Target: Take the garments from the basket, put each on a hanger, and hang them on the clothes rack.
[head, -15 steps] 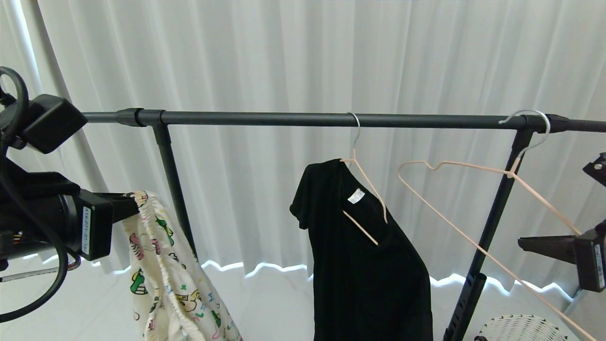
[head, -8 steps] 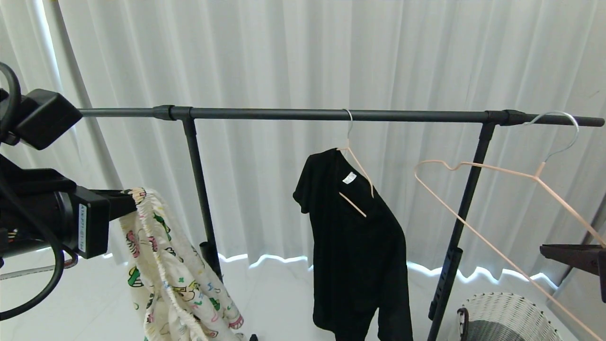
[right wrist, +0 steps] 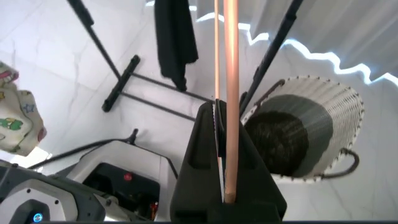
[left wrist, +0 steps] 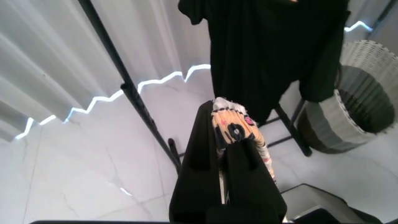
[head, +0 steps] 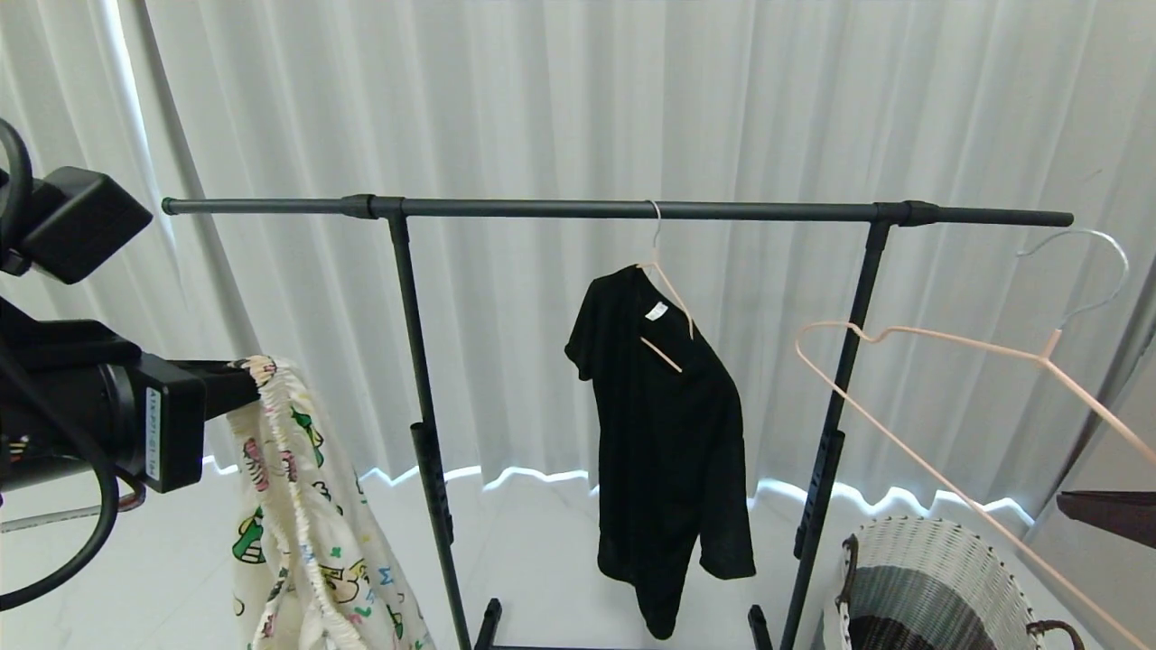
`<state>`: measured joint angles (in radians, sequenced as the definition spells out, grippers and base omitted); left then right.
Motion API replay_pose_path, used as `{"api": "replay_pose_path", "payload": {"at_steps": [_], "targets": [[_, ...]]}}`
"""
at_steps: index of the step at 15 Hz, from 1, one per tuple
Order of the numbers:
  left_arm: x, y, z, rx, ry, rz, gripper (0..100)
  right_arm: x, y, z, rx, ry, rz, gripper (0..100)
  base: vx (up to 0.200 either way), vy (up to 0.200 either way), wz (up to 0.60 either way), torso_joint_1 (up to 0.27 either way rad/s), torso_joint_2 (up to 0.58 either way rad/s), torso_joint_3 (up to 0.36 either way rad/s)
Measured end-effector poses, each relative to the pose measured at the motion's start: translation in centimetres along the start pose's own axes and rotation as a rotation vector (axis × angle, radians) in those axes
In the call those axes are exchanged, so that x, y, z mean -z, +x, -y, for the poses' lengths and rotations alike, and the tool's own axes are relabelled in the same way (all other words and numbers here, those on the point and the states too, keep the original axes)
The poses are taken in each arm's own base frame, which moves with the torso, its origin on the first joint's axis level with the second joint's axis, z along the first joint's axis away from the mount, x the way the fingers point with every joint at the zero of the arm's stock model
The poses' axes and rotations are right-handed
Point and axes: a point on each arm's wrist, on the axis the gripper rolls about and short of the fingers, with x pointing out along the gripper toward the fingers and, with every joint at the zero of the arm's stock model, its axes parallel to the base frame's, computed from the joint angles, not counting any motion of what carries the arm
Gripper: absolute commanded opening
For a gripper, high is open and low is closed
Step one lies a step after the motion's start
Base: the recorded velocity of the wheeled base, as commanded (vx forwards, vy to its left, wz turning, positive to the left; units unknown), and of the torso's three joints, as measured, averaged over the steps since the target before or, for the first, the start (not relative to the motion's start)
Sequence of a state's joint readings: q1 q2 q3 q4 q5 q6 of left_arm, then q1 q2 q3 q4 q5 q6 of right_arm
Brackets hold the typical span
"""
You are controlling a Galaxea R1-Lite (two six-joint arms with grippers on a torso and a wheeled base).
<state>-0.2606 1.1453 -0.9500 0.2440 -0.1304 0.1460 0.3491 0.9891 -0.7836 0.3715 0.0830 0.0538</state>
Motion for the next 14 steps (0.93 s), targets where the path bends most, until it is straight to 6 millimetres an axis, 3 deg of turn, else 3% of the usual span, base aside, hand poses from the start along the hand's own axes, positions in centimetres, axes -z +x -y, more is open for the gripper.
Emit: {"api": "replay_pose_path", "payload": {"at_steps": [8, 12, 14], "targets": [[1.5, 0.4, 2.1, 0.119, 0.05, -0.046, 0, 1.8, -0.5, -0.7, -0.077, -0.047, -0.018, 0, 0.0, 0.0, 0.0, 0.0, 0.0, 0.0], [1.6, 2.1, 2.6, 0.061, 0.06, -0.108, 0, 3.7, -1.3, -2.3, -0.376, -0.146, -0.037, 0, 0.0, 0.0, 0.0, 0.0, 0.0, 0.0], [0.8, 3.6, 3.0, 0.02, -0.024, -0.135, 0, 4.2, -1.5, -3.2, -0.506, -0.196, -0.058, 0, 0.0, 0.0, 0.0, 0.0, 0.0, 0.0]]}}
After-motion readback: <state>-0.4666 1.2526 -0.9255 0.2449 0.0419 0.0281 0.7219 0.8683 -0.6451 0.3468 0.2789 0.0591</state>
